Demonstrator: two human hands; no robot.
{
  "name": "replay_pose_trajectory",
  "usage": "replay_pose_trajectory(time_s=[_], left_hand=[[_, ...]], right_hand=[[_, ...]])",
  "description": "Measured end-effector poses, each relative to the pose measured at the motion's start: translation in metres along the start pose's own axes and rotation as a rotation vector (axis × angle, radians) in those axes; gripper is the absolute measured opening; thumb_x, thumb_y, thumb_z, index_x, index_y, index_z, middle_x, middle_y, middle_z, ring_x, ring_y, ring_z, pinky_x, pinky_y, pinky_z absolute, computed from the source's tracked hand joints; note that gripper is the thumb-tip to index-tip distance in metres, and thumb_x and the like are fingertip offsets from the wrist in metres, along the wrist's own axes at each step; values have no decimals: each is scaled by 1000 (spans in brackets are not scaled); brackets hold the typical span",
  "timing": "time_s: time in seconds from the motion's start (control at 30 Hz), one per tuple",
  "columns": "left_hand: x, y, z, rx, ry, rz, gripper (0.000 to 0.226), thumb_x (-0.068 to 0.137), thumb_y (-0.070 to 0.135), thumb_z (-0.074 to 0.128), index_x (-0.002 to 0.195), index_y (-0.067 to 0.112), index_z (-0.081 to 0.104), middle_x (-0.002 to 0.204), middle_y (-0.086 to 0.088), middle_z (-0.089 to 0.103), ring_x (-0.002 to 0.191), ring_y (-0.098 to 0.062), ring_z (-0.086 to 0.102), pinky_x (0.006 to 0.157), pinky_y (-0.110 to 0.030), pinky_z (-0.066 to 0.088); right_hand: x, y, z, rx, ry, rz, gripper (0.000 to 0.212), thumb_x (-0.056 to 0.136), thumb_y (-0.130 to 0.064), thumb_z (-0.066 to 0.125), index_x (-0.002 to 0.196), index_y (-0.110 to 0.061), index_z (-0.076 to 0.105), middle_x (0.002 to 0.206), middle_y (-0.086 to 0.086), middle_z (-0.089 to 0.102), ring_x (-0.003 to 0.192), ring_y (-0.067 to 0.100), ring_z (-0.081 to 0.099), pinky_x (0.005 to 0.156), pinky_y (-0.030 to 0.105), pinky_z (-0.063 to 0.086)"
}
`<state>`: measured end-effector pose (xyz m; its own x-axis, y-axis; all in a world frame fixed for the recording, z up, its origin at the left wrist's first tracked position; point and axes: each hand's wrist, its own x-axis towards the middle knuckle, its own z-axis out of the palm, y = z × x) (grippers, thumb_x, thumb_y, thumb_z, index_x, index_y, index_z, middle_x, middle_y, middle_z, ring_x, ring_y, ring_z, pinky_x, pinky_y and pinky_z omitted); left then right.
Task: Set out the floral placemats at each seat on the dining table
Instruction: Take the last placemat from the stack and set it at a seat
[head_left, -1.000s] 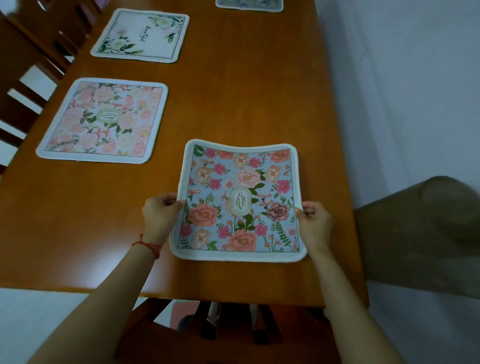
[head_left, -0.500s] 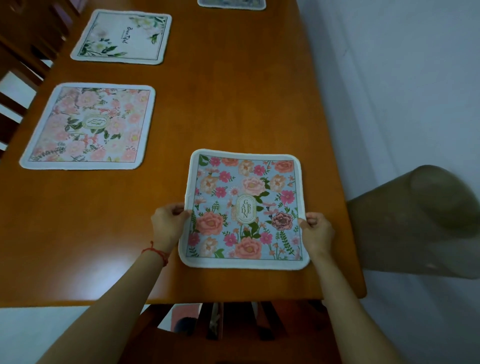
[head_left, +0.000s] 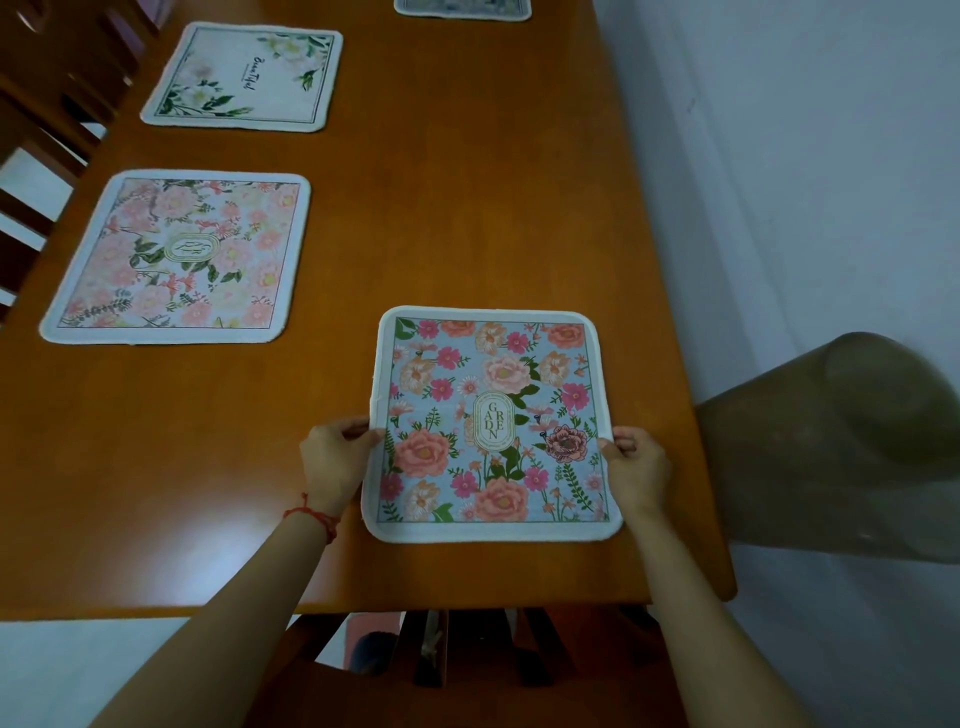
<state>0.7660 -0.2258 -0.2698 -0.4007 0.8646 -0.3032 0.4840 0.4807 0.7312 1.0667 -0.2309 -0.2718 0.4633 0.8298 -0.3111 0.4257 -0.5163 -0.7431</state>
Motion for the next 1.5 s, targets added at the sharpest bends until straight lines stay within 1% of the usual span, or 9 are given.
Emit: replay_pose_trajectory(time_s=[0.17, 0.3, 0.43, 0.53, 0.63, 0.77, 1.03, 1.27, 1.5], left_hand=[[0, 0, 1, -11, 21, -15, 29, 81, 11, 67, 107, -2, 65, 105, -20, 68, 78, -23, 62, 73, -29, 50], [-1, 2, 2, -28, 15, -23, 28, 82, 11, 66, 107, -1, 66, 104, -19, 69, 75, -20, 60, 72, -28, 50], [-2, 5, 1, -27, 12, -16, 28, 81, 11, 66, 107, -1, 65, 105, -20, 68, 74, -19, 59, 68, -25, 48], [-3, 5, -2, -17, 29, -3, 27, 81, 10, 67, 106, -2, 66, 104, -21, 68, 74, -19, 58, 67, -25, 46], [-3, 3, -6, -12, 35, -17, 27, 81, 10, 66, 106, -2, 66, 104, -20, 68, 74, -19, 59, 67, -25, 47], [-3, 1, -8, -5, 27, -15, 27, 82, 12, 66, 106, 0, 66, 104, -18, 69, 73, -18, 59, 65, -22, 46], [-1, 0, -7, -8, 26, -16, 28, 82, 12, 66, 106, -1, 65, 104, -20, 69, 73, -19, 60, 66, -24, 48], [1, 3, -7, -27, 38, -20, 29, 83, 11, 65, 109, -1, 64, 107, -20, 67, 76, -19, 59, 72, -27, 49], [0, 2, -7, -36, 38, 0, 27, 82, 9, 65, 107, -1, 65, 106, -20, 68, 76, -18, 58, 73, -24, 47]], right_hand=[[3, 1, -2, -13, -14, -9, 21, 87, -5, 59, 107, 0, 59, 102, 17, 65, 76, 17, 58, 52, 18, 42], [3, 3, -1, -3, -5, -4, 21, 86, -4, 60, 107, 0, 59, 103, 18, 65, 79, 20, 59, 57, 21, 46], [3, 2, -1, -5, 7, -14, 21, 86, -3, 59, 107, 2, 59, 102, 20, 65, 78, 20, 58, 54, 18, 42], [1, 3, 0, -1, 0, -28, 20, 87, -3, 59, 105, 2, 59, 100, 18, 65, 79, 22, 61, 52, 18, 42], [-1, 2, 2, -6, -12, -37, 20, 87, -4, 59, 106, 1, 59, 99, 17, 65, 73, 17, 58, 51, 16, 41], [-2, 2, 4, -3, -11, -58, 20, 86, -5, 60, 106, 1, 60, 100, 18, 65, 74, 18, 58, 53, 17, 42], [2, 2, 5, -7, -11, -61, 20, 86, -5, 60, 105, 1, 60, 100, 17, 66, 73, 16, 58, 51, 14, 40], [2, -2, 6, -14, 3, -88, 19, 85, -3, 60, 104, 2, 61, 99, 20, 66, 73, 18, 56, 52, 14, 39], [-1, 1, 6, -11, -1, -84, 20, 86, -4, 60, 105, 2, 60, 100, 19, 65, 75, 17, 56, 52, 15, 40]])
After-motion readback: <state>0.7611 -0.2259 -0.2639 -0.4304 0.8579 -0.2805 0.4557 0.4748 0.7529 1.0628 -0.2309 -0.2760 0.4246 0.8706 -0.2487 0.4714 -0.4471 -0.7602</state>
